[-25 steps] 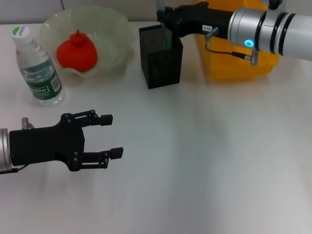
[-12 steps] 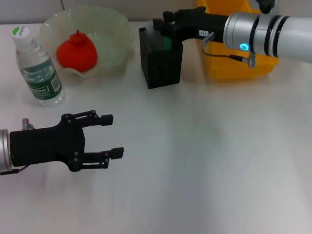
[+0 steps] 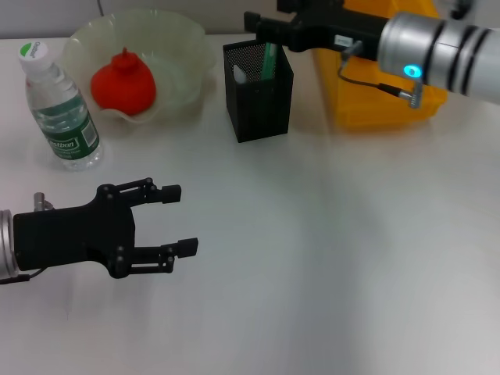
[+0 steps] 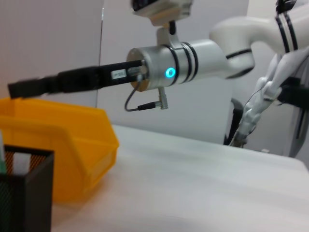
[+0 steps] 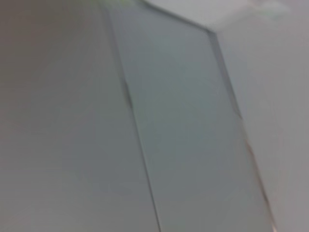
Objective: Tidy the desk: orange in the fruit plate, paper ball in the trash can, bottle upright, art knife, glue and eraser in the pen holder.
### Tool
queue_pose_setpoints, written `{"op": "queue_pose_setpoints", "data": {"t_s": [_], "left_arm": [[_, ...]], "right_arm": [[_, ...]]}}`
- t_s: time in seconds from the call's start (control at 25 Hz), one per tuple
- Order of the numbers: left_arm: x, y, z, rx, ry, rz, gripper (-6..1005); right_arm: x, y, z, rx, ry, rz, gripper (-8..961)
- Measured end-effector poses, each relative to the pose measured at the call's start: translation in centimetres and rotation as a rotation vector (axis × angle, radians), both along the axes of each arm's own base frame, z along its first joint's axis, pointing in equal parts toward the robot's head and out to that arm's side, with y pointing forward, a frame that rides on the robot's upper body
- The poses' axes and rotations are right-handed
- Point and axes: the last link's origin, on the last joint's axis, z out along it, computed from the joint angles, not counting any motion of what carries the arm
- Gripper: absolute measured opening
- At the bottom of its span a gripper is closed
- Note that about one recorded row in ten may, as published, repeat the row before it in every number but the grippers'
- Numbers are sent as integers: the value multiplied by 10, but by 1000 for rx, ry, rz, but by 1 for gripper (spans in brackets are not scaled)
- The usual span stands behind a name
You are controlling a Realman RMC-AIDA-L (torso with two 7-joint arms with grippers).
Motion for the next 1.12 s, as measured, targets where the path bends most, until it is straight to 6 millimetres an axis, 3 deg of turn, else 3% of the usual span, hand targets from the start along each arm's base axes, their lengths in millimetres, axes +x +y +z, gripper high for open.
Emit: {"op": "queue_pose_setpoints", "data": {"t_s": [0.2,0.32,0.6,0.84,1.12], "left_arm": [[4,-4,3,-8,-42,-14,825],[6,-6,1,-1,-64,-22,825],[3,-11,-6,-18,-98,8,825],[1,-11,-6,-34,-91,16,825],[-3,-13,-8,-45,-69,26,825]], "right_arm": [[5,-42,25,-34,158,189,675],[18,-72,34,-92,186,273,794],[53,-122,27,-294,82,374,794],[74,-138,5,-375,-45,371,793],[78,-139,-1,-372,-66,375,793]]}}
